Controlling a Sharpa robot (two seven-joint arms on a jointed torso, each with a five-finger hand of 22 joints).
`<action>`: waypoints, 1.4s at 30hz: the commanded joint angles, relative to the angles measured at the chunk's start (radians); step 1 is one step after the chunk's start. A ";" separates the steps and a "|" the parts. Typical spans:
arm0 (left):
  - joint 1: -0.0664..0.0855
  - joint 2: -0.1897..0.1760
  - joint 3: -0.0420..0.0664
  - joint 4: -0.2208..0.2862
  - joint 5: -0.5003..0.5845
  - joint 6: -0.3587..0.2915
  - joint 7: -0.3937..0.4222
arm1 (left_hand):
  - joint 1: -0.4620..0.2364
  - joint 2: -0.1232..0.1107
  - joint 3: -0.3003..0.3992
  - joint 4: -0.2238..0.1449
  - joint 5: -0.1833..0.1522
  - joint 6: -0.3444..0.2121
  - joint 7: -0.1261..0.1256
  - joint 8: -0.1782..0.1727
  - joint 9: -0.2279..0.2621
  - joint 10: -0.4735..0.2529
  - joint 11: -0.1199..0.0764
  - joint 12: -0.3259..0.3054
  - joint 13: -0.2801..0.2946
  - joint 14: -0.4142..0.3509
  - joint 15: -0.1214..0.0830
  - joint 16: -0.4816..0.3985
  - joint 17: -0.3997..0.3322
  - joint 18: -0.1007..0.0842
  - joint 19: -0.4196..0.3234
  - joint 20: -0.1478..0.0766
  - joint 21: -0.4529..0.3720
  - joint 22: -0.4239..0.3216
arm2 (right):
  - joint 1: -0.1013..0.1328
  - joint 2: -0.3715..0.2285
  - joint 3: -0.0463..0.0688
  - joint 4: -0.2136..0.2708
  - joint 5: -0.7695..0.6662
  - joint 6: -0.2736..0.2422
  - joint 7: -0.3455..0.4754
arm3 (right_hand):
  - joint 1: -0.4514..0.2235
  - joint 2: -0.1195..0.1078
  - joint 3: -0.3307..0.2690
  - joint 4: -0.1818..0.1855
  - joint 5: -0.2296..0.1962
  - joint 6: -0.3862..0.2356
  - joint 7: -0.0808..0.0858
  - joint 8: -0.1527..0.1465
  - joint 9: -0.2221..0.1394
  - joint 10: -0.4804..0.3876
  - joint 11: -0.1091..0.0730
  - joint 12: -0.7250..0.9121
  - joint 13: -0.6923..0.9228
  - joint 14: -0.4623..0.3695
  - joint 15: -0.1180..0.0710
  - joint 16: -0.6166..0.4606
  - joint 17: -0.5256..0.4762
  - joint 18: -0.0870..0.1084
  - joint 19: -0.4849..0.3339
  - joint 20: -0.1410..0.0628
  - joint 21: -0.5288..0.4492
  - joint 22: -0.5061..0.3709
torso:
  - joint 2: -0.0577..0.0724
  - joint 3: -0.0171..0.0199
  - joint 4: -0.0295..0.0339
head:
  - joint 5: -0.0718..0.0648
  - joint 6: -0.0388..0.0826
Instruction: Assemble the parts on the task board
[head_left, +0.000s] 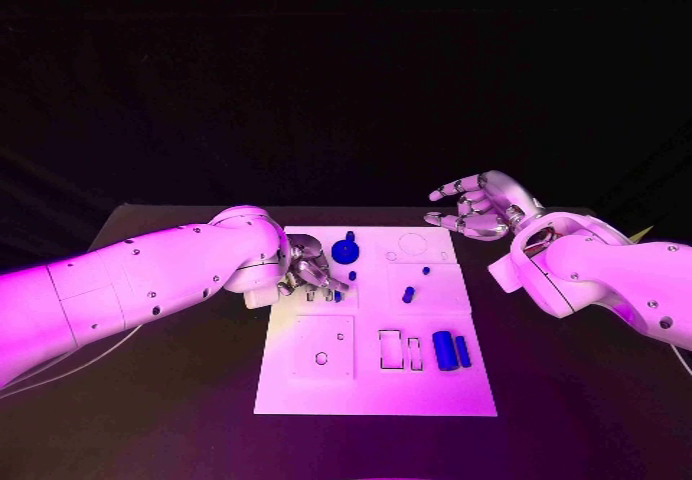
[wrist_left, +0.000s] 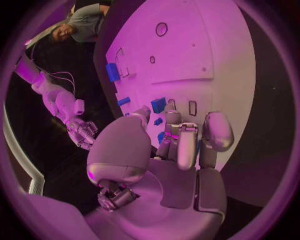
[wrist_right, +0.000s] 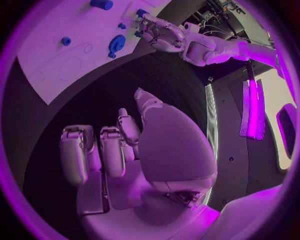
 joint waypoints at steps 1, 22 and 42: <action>0.001 0.004 0.000 0.001 0.006 0.016 0.000 | 0.012 0.004 0.008 -0.003 0.002 -0.003 -0.002 0.005 0.003 -0.005 -0.003 -0.005 0.002 0.040 -0.006 0.002 0.140 -0.007 -0.003 0.001 0.004 0.002 | 0.000 0.001 0.000 0.000 -0.002 0.003 0.012 | -0.002 0.000 0.005 0.003 0.006 -0.003 -0.002 0.004 -0.001 -0.005 -0.002 -0.003 0.001 0.080 0.005 -0.005 0.166 0.015 0.062 0.008 -0.003 0.203 | 0.000 -0.0001 0.0002 | 0.000 -0.001; 0.001 0.017 -0.005 -0.012 0.023 0.008 0.003 | 0.054 0.012 0.031 -0.004 0.002 0.000 -0.007 0.012 0.023 0.004 -0.007 0.001 0.012 0.044 -0.010 0.006 0.147 -0.008 0.002 -0.002 0.010 0.013 | 0.000 0.005 0.000 -0.003 -0.002 0.007 0.006 | -0.001 0.001 0.007 0.002 0.007 -0.003 -0.002 0.005 -0.002 -0.004 -0.002 -0.002 0.002 0.081 0.005 -0.003 0.169 0.014 0.064 0.007 0.000 0.206 | 0.000 0.0003 0.0003 | -0.009 -0.004; 0.001 0.011 -0.006 -0.025 0.153 -0.048 0.012 | 0.206 -0.024 0.328 -0.041 0.002 -0.003 -0.021 0.000 0.088 0.013 -0.022 -0.018 0.006 0.048 -0.023 0.010 0.158 -0.010 0.002 -0.012 0.017 0.026 | 0.000 0.008 0.000 -0.010 -0.006 0.019 0.001 | 0.000 0.002 0.009 0.002 0.008 -0.002 -0.003 0.006 -0.002 -0.005 -0.002 -0.004 0.000 0.080 0.005 -0.003 0.168 0.014 0.064 0.007 0.001 0.206 | 0.000 -0.0001 0.0013 | -0.007 -0.005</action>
